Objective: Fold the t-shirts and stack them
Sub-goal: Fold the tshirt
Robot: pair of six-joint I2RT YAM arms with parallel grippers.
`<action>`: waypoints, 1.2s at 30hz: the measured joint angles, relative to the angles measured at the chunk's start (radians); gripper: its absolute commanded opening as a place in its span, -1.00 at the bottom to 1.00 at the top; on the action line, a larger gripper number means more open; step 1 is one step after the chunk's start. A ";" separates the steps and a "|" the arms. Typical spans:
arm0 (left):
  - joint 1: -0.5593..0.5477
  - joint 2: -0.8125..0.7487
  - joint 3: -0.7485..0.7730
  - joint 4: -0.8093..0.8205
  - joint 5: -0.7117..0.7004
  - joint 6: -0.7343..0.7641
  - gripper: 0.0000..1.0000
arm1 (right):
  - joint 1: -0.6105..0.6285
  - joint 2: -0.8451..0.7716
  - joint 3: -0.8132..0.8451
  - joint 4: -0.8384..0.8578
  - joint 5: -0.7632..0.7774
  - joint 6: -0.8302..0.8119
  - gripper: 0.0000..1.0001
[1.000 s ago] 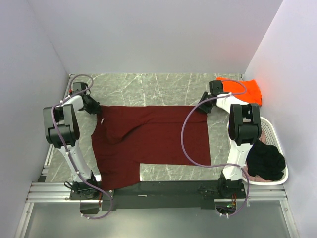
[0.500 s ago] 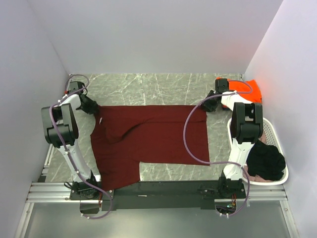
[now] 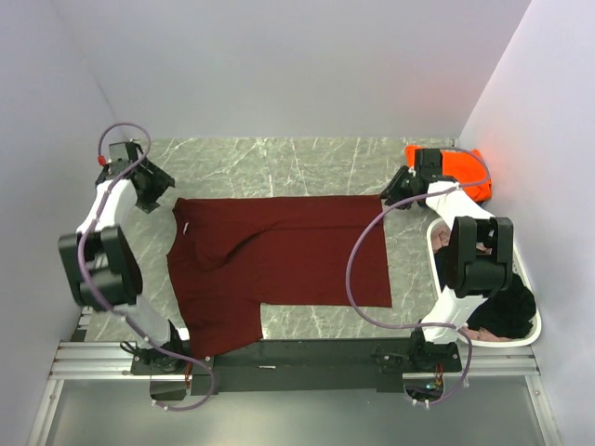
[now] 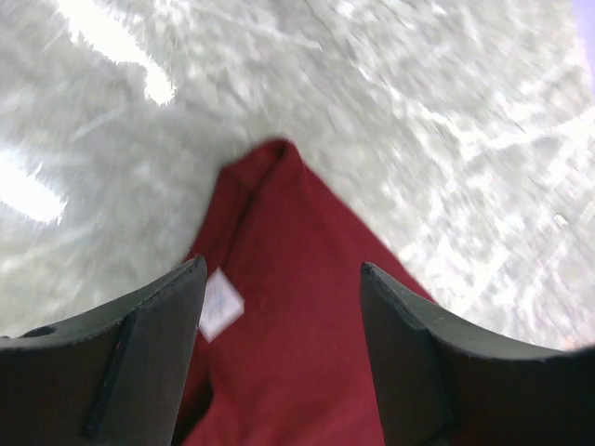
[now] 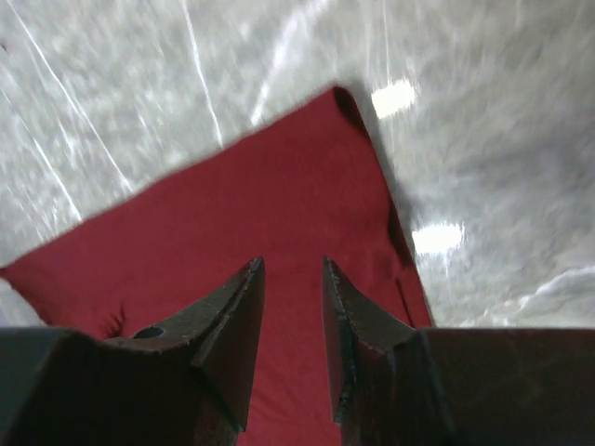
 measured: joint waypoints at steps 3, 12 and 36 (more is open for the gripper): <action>-0.003 -0.122 -0.071 -0.009 0.006 0.002 0.42 | 0.000 -0.003 -0.061 0.032 -0.025 0.013 -0.24; -0.101 -0.324 -0.245 -0.068 0.000 0.030 0.42 | -0.003 0.051 -0.124 0.061 -0.013 0.045 -0.25; -0.253 -0.621 -0.498 -0.118 -0.045 0.120 0.41 | -0.010 0.046 -0.168 0.058 0.082 0.022 -0.26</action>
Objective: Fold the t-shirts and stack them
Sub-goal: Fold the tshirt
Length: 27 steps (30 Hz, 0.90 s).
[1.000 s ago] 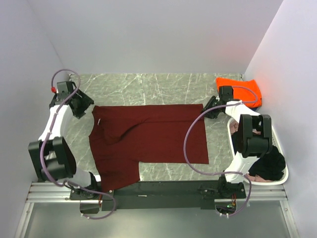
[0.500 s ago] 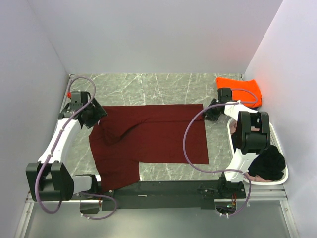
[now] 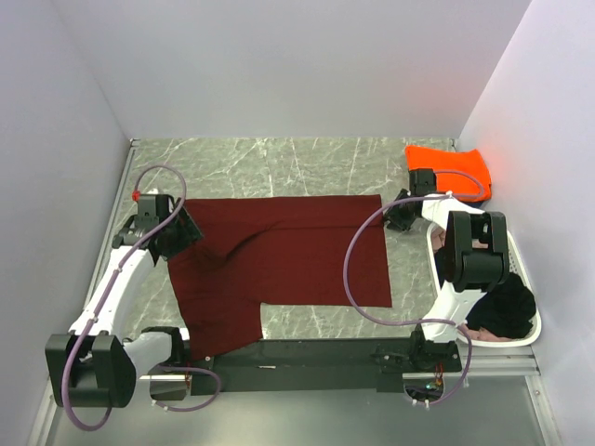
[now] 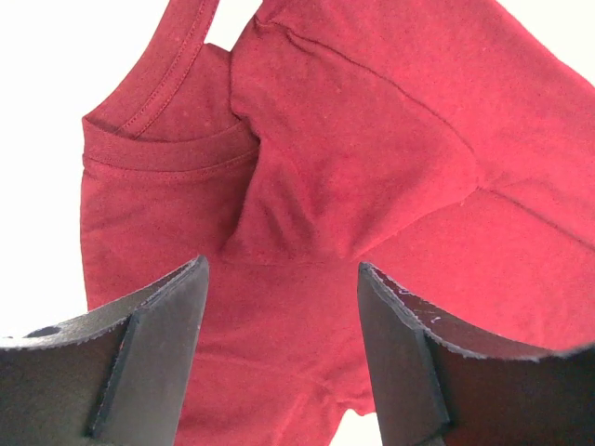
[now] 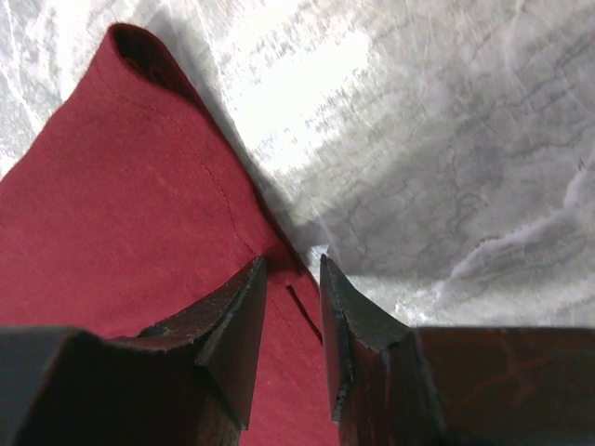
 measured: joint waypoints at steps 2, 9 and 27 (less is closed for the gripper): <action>0.000 -0.010 -0.022 0.016 0.000 0.008 0.41 | 0.000 -0.005 -0.005 -0.002 0.000 0.000 -0.28; -0.008 -0.023 -0.089 0.057 0.000 0.023 0.41 | 0.000 -0.012 -0.009 -0.002 -0.009 0.000 -0.43; -0.019 -0.024 -0.092 0.092 -0.001 0.032 0.40 | 0.000 -0.016 -0.009 -0.008 -0.004 -0.002 -0.65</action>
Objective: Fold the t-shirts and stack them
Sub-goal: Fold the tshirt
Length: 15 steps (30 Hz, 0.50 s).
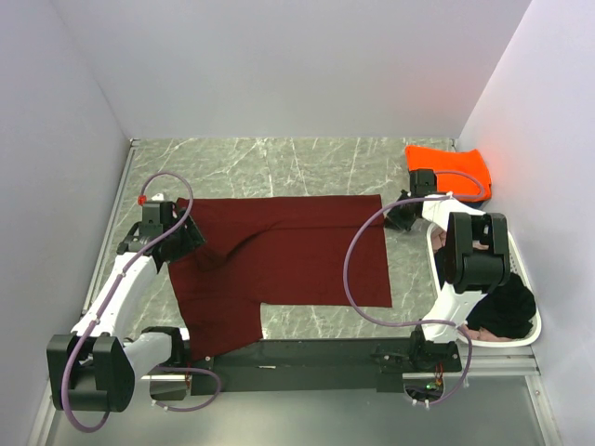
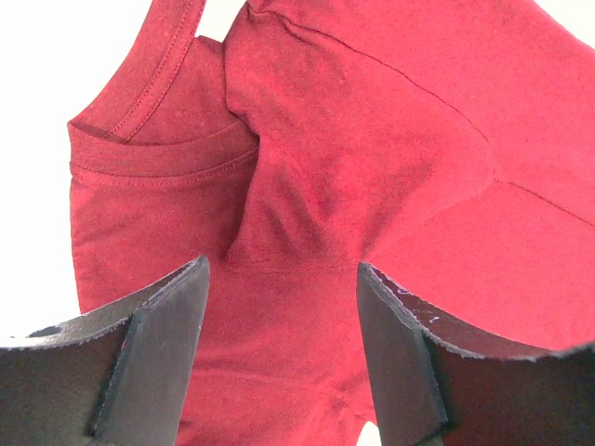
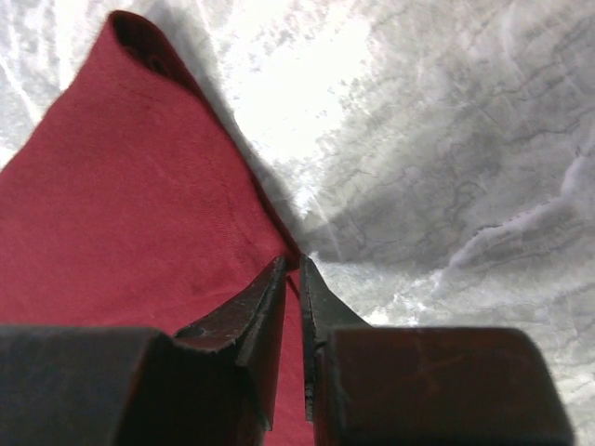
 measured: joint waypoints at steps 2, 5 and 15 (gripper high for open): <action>-0.001 0.000 0.000 0.003 0.000 0.000 0.40 | 0.000 0.003 0.000 -0.008 0.006 -0.004 -0.66; -0.002 0.000 0.000 0.003 0.000 0.000 0.40 | 0.000 0.017 0.003 -0.024 0.015 -0.015 -0.67; -0.003 0.000 -0.005 0.009 -0.003 0.000 0.40 | 0.000 0.013 0.013 -0.045 0.035 -0.028 -0.66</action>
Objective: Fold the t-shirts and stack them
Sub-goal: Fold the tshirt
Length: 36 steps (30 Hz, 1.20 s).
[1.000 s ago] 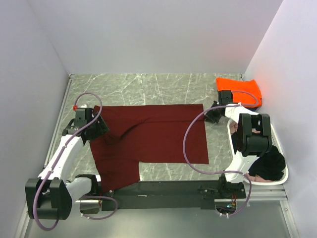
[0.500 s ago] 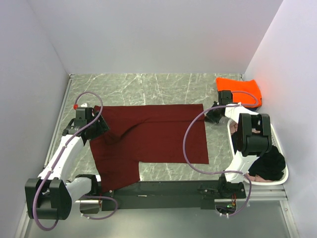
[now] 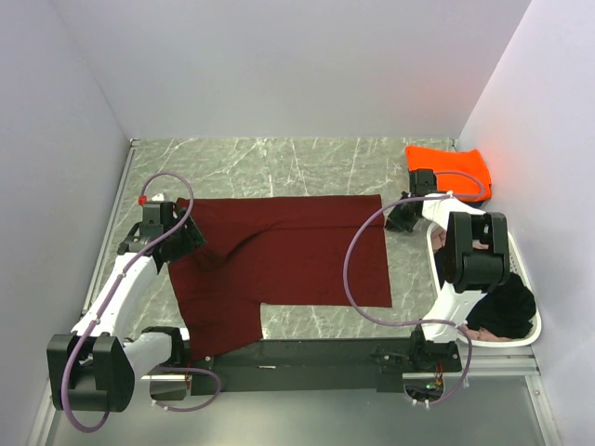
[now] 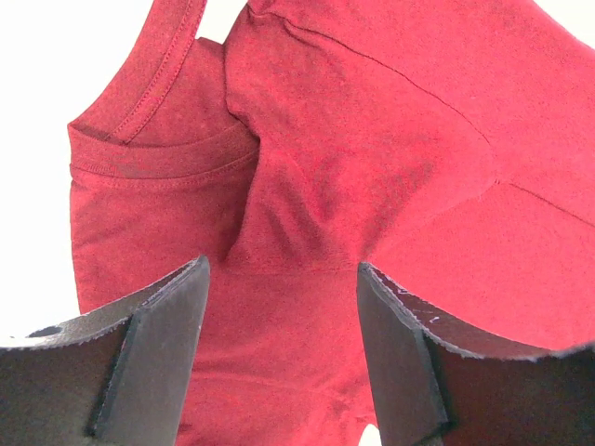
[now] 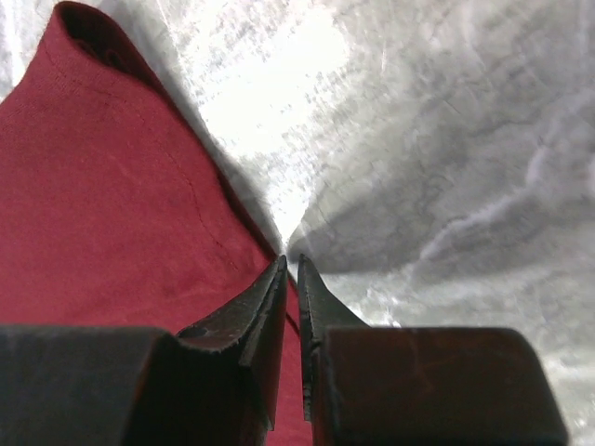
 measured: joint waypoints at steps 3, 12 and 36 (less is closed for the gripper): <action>0.000 0.000 0.000 0.000 -0.002 0.000 0.40 | 0.001 -0.022 0.000 -0.011 0.004 0.000 -0.66; 0.000 0.000 -0.001 0.001 -0.003 0.000 0.41 | 0.034 -0.043 0.047 0.006 -0.029 0.001 -0.66; -0.079 0.021 -0.006 -0.031 -0.056 -0.076 0.86 | 0.091 -0.080 0.043 -0.061 0.077 -0.071 -0.30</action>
